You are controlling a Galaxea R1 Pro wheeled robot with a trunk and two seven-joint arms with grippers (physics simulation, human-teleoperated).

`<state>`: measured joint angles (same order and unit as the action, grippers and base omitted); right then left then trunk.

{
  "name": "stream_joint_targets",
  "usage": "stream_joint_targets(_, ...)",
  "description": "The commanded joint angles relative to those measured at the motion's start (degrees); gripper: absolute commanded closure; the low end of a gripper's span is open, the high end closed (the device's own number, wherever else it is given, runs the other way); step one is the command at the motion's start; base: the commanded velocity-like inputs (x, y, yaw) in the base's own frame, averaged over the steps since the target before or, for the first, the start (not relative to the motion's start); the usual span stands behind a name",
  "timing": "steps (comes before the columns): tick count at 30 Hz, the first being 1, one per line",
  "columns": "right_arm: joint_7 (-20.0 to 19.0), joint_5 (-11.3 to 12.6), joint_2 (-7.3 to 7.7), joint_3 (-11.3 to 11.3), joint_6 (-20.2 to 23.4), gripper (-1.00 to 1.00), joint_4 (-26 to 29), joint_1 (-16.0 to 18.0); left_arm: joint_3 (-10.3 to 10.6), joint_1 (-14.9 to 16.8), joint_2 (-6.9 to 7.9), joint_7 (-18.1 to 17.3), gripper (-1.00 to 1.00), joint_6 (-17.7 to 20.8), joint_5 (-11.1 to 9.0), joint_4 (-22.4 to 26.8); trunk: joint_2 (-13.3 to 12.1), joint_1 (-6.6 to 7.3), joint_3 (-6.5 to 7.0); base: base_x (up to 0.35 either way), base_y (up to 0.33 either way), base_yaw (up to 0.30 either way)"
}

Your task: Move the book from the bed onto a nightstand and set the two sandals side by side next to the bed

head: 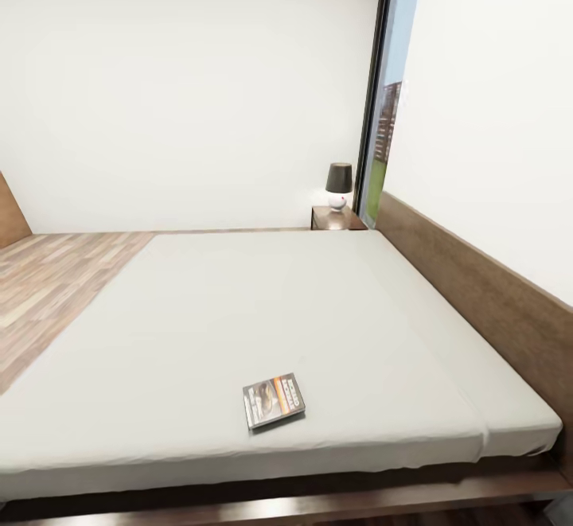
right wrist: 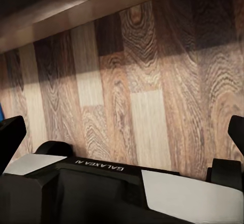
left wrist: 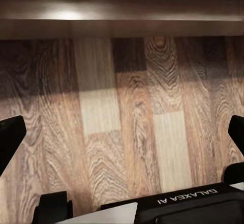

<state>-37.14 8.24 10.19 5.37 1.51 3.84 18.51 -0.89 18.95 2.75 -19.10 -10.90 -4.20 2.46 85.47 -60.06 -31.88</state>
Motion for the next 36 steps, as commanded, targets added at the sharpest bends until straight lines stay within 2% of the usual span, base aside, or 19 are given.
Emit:
stream_joint_targets(1,-0.2,0.0,0.00,0.4,0.2,-1.00,-0.2,0.0,-0.1,0.0,0.06,-0.3,-1.00,-0.1,-0.5,-0.1,-0.4,0.23,0.13,0.000,0.000,0.000)
stream_joint_targets(36,-0.3,0.0,0.01,0.4,0.2,-1.00,-0.4,0.0,-0.2,0.0,0.06,-0.4,-1.00,-0.1,-0.8,-0.1,-14.4,7.92,6.41,0.000,0.000,0.000)
